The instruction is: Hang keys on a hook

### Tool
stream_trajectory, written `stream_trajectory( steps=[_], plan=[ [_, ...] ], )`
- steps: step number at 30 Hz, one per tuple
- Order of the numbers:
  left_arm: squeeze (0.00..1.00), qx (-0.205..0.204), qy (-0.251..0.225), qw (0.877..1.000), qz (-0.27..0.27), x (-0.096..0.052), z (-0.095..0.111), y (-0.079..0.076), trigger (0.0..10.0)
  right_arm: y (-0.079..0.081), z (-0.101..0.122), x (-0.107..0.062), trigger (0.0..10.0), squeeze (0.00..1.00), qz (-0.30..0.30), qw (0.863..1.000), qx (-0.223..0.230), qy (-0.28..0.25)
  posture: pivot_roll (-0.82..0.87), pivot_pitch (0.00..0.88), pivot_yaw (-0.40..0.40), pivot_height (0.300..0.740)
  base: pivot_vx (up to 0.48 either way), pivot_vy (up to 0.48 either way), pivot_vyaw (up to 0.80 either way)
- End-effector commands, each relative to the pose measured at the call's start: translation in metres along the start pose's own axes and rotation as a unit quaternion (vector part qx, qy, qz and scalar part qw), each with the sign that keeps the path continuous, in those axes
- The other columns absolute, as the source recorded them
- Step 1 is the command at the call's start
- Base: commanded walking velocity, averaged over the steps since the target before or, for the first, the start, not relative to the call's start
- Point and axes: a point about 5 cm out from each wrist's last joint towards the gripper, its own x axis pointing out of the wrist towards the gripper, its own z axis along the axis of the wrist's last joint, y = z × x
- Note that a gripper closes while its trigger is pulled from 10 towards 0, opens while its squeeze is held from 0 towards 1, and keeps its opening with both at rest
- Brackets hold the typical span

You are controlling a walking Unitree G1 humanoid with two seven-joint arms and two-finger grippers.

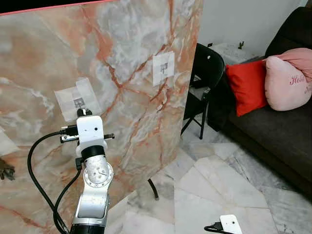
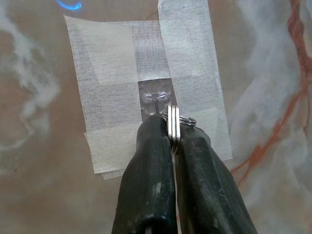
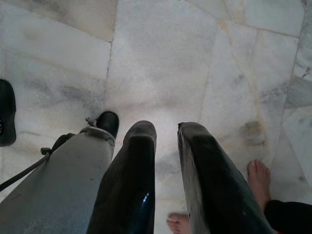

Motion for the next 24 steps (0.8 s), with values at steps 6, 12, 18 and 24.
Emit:
stream_trajectory(
  steps=[6,12,18,24],
  plan=[
    [0.00,0.002,0.003,1.000,0.008,0.0050,0.0017,-0.0039,10.0,-0.0007,0.0024,0.0000,10.0,0.00,-0.003,1.000,0.008,-0.007,0.08,0.000,-0.063,0.740,0.000,0.000,0.00],
    [0.00,0.012,0.010,1.000,0.020,0.0088,0.0006,-0.0042,10.0,-0.0007,0.0023,0.0000,10.0,0.00,-0.002,1.000,0.008,-0.006,0.08,0.000,-0.062,0.740,0.000,0.000,0.00],
    [0.00,0.021,0.019,0.999,0.029,0.0092,-0.0026,-0.0023,10.0,-0.0006,0.0023,0.0000,10.0,0.00,-0.003,1.000,0.009,-0.007,0.08,0.000,-0.062,0.740,0.000,0.000,0.00],
    [0.00,0.026,0.036,0.998,0.044,0.0066,-0.0080,0.0044,10.0,-0.0003,0.0016,0.0000,10.0,0.00,-0.002,1.000,0.009,-0.006,0.08,0.000,-0.060,0.740,0.000,0.000,0.00]
  ],
)
